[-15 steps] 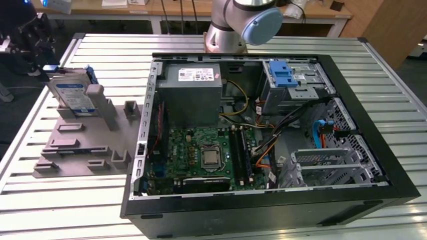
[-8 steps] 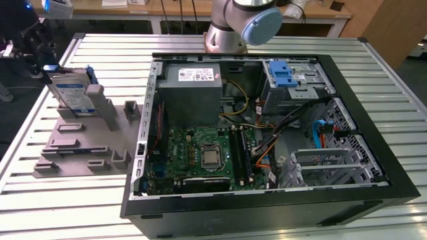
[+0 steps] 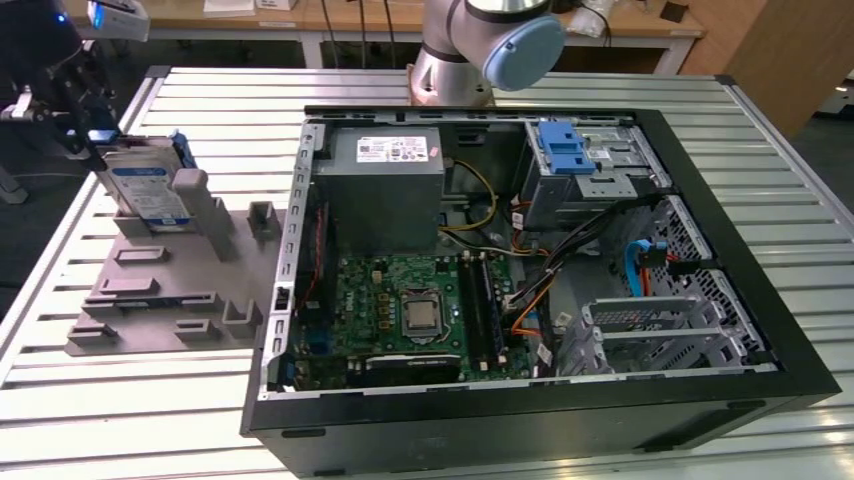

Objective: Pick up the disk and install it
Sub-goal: 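Pick up the disk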

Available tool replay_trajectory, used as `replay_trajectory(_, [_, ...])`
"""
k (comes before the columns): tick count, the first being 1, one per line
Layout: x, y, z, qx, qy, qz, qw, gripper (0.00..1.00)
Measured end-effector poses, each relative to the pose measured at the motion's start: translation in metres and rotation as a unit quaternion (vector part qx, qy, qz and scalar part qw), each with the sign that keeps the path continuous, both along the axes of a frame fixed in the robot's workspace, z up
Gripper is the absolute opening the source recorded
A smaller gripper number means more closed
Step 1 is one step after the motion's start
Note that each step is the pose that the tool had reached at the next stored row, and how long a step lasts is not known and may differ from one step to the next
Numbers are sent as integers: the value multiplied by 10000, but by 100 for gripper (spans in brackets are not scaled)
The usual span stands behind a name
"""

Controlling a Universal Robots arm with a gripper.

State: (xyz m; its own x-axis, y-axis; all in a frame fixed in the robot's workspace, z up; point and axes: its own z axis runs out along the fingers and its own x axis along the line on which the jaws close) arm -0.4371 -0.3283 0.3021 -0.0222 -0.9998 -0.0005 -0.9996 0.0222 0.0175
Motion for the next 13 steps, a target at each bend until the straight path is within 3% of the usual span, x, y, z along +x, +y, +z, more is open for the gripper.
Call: replay_trajectory(13, [0,1,-100,9,0,8,10000,56])
